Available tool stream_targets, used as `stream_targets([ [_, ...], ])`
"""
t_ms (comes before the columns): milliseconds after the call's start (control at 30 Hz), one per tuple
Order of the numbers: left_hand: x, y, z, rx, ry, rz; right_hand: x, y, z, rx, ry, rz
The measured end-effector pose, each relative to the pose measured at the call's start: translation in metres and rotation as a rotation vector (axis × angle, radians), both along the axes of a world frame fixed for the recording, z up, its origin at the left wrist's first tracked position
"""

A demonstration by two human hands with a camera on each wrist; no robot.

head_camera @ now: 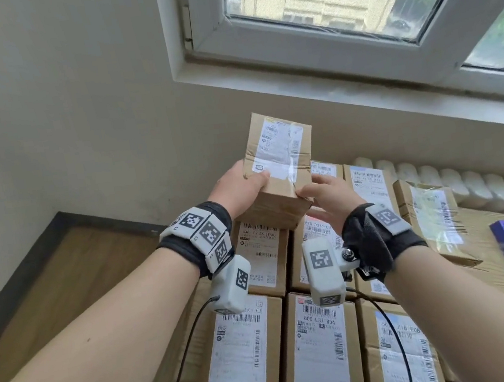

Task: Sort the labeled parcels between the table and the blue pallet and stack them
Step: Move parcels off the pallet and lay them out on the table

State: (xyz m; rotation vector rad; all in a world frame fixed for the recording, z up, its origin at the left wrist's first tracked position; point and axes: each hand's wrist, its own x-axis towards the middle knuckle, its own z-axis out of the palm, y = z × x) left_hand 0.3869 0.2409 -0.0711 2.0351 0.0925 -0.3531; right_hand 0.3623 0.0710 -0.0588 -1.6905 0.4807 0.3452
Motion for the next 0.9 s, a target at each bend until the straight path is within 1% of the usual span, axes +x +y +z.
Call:
stream_targets([
  [233,-0.024,-0.011,0.023,-0.022,-0.105,-0.027,-0.027,-0.01,0.024,0.012,-0.114,-0.077],
  [500,-0.073,-0.052,0.058,-0.012,-0.169,-0.083,-0.083,-0.046,0.053,-0.064,-0.209,-0.128],
  [667,-0.117,-0.1,0.079,-0.012,-0.224,-0.129,-0.135,-0.091,0.071,-0.053,-0.266,-0.162],
  [800,-0.162,-0.154,0.095,-0.05,-0.26,-0.148,-0.184,-0.141,0.088,-0.098,-0.314,-0.19],
  [900,-0.194,-0.195,0.104,-0.077,-0.273,-0.165,-0.225,-0.179,0.1,-0.095,-0.332,-0.219],
])
